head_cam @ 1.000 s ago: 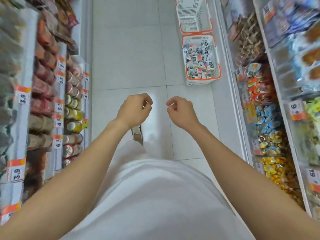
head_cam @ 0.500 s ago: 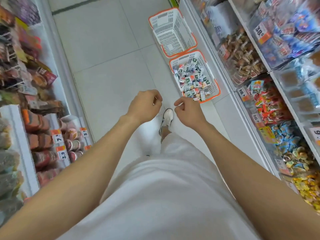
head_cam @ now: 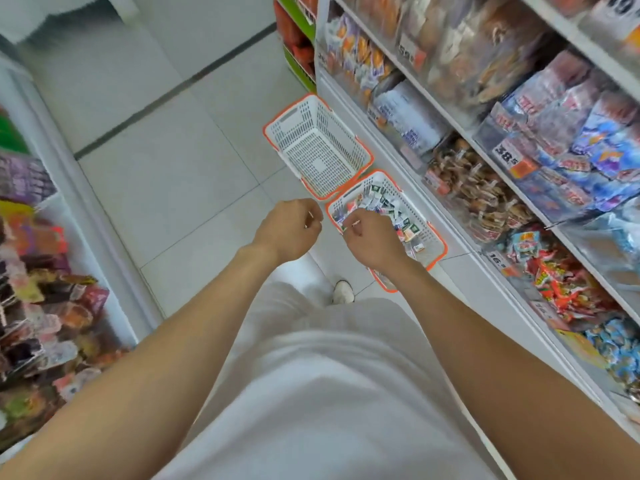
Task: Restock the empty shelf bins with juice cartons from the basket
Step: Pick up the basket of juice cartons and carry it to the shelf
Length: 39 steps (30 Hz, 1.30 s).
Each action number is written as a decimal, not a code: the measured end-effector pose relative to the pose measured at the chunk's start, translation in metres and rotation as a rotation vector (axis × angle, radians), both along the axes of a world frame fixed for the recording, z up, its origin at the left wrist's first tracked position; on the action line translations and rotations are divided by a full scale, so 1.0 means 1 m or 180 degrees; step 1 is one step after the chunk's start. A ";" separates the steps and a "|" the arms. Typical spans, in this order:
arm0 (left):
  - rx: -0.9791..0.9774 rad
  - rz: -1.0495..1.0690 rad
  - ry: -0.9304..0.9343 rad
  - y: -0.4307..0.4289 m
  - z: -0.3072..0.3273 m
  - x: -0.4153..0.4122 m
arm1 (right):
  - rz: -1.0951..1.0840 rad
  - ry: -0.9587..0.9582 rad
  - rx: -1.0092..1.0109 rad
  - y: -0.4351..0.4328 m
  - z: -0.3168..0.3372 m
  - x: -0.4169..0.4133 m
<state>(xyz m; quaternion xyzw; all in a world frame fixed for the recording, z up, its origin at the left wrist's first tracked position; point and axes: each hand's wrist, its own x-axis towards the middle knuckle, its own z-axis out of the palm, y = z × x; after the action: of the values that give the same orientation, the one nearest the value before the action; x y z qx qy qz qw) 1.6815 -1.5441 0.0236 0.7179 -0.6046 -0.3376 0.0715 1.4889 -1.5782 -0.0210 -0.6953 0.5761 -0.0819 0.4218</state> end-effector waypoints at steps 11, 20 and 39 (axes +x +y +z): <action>0.0055 -0.1085 0.0111 -0.150 -0.040 0.040 | -0.1097 0.0127 0.0242 -0.077 -0.030 0.046; 0.0423 -0.1429 -0.0013 -0.200 -0.169 -0.004 | -0.1520 0.0316 0.0679 -0.087 -0.133 0.018; 0.1547 -0.0624 -0.0815 -0.239 -0.581 -0.025 | -0.1996 0.0731 0.0978 -0.116 -0.487 0.032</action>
<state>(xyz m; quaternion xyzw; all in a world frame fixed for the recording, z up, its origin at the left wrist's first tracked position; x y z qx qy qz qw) 1.6561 -1.7832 -0.5571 0.6890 -0.5765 -0.3845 -0.2124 1.5210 -1.6945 -0.5083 -0.4181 0.8104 -0.0411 0.4083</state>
